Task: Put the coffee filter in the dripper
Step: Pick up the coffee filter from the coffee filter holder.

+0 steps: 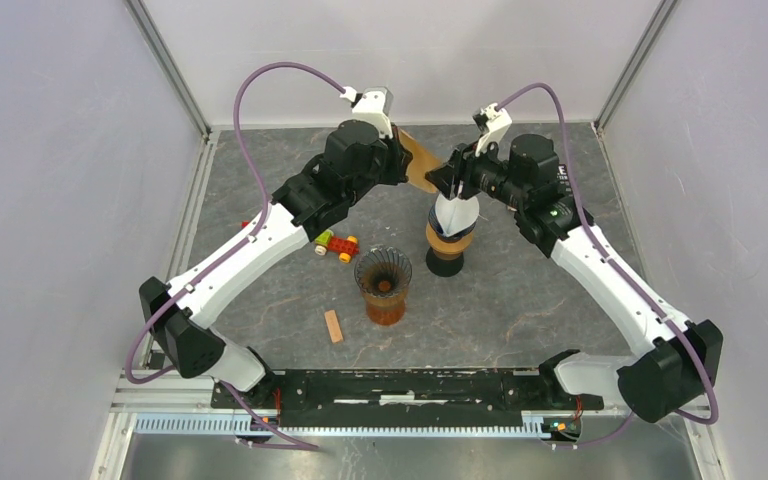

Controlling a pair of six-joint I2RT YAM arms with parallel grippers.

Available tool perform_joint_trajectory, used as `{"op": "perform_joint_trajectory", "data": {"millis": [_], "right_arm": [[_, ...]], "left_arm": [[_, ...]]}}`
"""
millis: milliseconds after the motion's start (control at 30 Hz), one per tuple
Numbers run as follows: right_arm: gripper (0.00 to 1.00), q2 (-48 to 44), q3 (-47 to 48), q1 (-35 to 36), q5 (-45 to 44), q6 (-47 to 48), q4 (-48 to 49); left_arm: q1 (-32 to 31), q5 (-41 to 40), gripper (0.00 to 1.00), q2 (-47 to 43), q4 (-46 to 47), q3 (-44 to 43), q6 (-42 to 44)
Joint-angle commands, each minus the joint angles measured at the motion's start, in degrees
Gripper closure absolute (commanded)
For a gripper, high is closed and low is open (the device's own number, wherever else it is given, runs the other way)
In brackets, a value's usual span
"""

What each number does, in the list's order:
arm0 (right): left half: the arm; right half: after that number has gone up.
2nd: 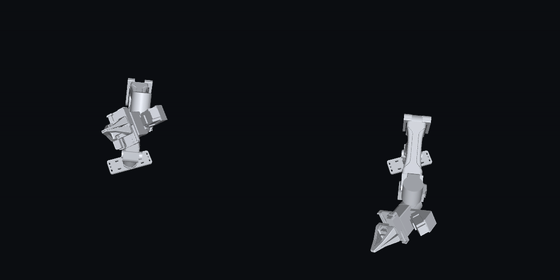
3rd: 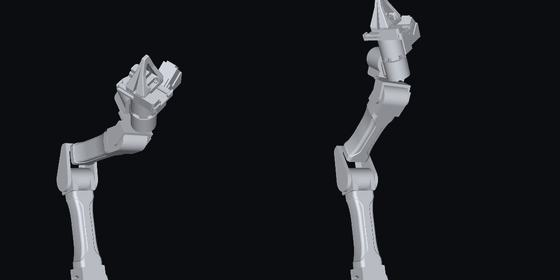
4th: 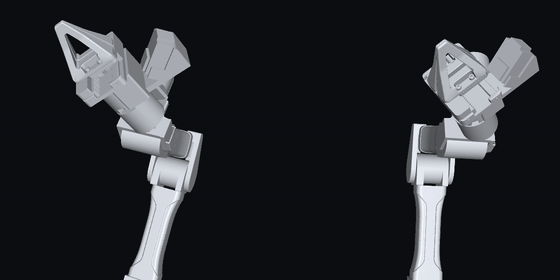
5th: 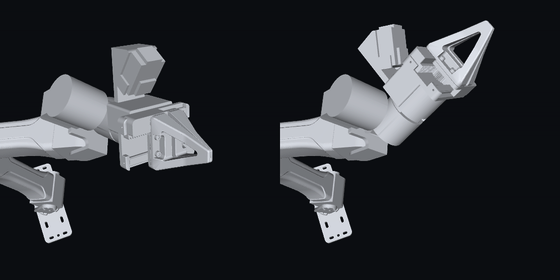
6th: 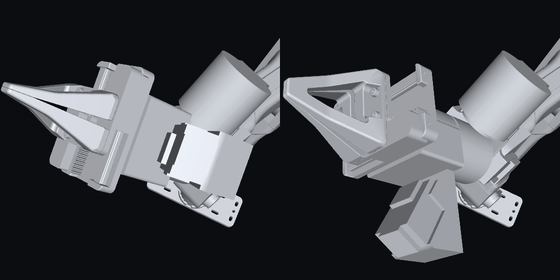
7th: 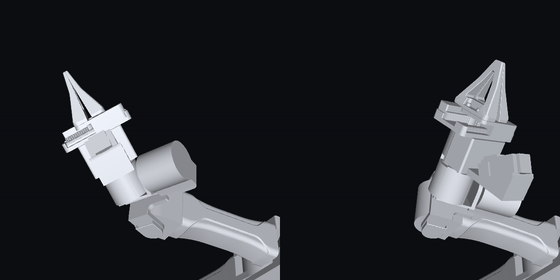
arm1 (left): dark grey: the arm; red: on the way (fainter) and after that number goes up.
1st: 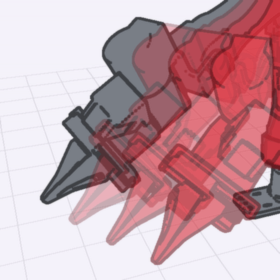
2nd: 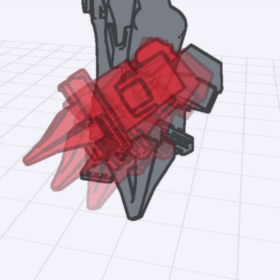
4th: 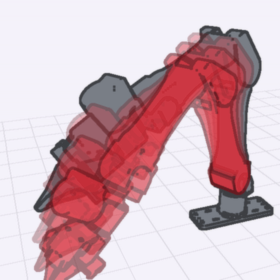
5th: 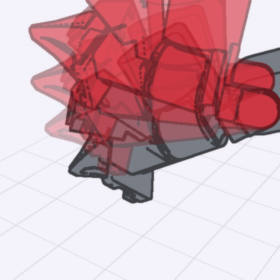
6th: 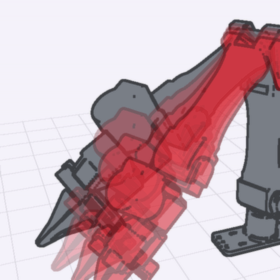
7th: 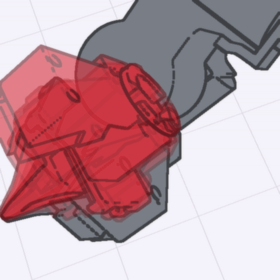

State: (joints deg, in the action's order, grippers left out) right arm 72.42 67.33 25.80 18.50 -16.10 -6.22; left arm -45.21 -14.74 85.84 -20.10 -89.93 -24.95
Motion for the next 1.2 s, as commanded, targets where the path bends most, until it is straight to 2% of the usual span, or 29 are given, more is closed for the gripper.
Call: {"op": "perform_joint_trajectory", "data": {"millis": [0, 267, 433, 533, 633, 800, 967, 1100, 1167], "right_arm": [[0.49, 0.2, -1.87, -0.9, 3.41, -4.23, 4.24], [0.52, -0.06, -4.31, -2.21, 5.66, -8.02, 6.53], [0.61, -0.9, -8.68, -5.0, 12.68, -15.33, 14.76], [0.69, -1.42, -11.05, -6.13, 14.77, -18.08, 18.13], [0.8, -1.73, -10.85, -6.48, 14.99, -17.84, 18.28], [0.83, -1.43, -7.18, -6.58, 13.19, -13.85, 14.11], [0.93, -1.37, -2.75, -5.71, 8.65, -5.99, 7.41], [1.0, -1.88, -0.11, -3.25, 3.39, 0.7, 2.74], [1.0, -1.85, 1.19, -2.08, 0.92, 3.48, 0.87]], "left_arm": [[0.3, 0.35, 0.98, -1.25, 3.46, -0.16, -4.78], [0.52, 1.62, 0.98, -1.37, 4.13, 0.3, -7.58], [0.5, 2.89, 0.98, -2.05, 6.56, 2.56, -5.45], [0.72, 4.45, 0.98, -2.59, 8.07, 3.81, -4.65], [0.74, 4.8, 0.98, -2.97, 8.47, 4.63, -4.66], [0.74, 4.95, 0.98, -2.77, 8.67, 5.36, -4.7], [0.75, 6.02, 0.98, -2.1, 8.76, 4.73, -3.68], [0.74, 7.22, 0.85, -2.04, 9.02, 4.06, -0.48], [0.74, 8.32, 0.75, -2.32, 9.35, 3.91, 1.74]]}}
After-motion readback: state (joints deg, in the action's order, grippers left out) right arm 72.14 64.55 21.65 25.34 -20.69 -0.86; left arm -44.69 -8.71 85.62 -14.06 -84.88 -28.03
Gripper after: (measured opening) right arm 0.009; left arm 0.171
